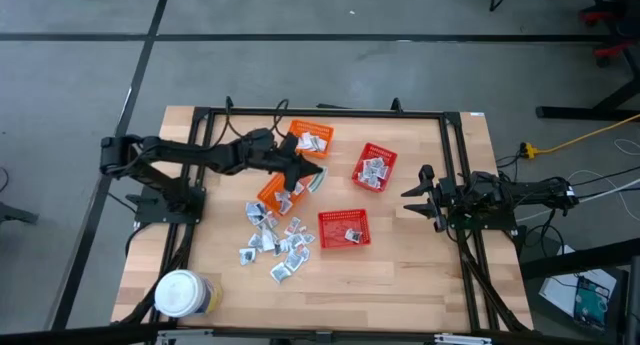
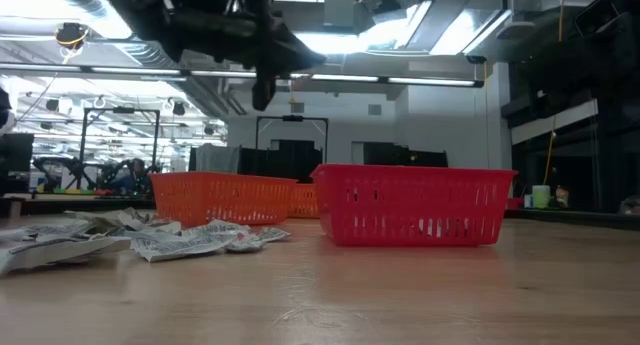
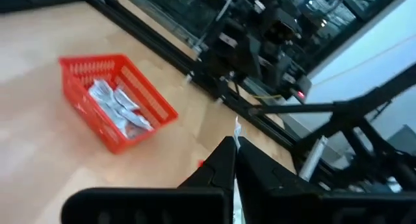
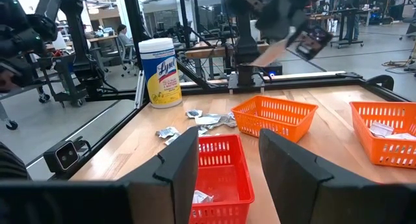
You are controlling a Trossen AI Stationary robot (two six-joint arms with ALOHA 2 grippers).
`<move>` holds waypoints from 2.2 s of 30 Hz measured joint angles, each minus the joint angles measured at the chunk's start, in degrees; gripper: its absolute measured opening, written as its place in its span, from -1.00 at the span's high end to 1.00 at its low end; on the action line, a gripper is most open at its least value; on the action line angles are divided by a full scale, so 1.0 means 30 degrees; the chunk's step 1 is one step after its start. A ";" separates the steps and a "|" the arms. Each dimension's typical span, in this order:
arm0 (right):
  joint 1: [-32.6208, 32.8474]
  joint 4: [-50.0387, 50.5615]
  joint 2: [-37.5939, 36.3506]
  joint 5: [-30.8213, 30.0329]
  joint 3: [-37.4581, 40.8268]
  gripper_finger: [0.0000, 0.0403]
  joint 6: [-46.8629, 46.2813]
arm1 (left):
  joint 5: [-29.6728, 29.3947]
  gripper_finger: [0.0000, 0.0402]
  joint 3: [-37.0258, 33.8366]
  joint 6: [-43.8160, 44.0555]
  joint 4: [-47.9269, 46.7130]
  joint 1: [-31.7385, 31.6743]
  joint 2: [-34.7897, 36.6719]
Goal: Pick & Place First Aid Supplies
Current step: Put the green bandage pack into the top orange bin
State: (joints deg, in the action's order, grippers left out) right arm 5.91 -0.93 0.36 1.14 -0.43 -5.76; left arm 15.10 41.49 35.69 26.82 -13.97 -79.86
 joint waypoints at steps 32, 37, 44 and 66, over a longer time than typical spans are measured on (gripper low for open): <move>0.0000 0.0005 0.0000 -0.0005 0.0002 0.19 0.0002 | -0.5727 0.90 0.1300 -0.5837 -0.0589 -0.5712 -0.1148; -0.0007 0.0000 0.0000 0.0002 0.0000 0.19 0.0000 | -0.5700 0.69 0.1300 -0.6608 -0.0586 -0.5757 -0.1148; 0.0000 0.0000 0.0000 0.0001 0.0006 0.19 0.0003 | -0.4124 0.36 0.1300 -0.6007 -0.0436 -0.5750 -0.0948; -0.0007 0.0000 0.0000 -0.0002 0.0003 0.19 0.0000 | 0.0230 0.36 0.1300 -0.6661 -0.3421 -0.0423 0.1264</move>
State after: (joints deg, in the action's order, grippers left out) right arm 5.89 -0.93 0.36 1.13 -0.42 -5.76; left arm 15.79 45.39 15.71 16.55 -15.24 -76.07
